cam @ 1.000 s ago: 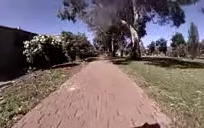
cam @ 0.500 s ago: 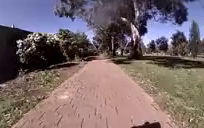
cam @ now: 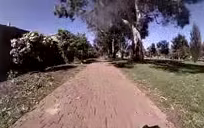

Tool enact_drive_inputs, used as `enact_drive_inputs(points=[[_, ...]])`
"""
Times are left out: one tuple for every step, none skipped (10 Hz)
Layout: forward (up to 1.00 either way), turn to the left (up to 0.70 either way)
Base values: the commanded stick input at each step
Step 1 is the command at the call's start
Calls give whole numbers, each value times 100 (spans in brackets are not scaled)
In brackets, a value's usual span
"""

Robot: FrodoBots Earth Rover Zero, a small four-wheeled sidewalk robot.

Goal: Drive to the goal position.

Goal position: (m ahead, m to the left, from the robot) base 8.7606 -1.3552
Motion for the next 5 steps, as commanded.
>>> enact_drive_inputs(points=[[70,0],[70,0],[70,0],[70,0],[70,0]])
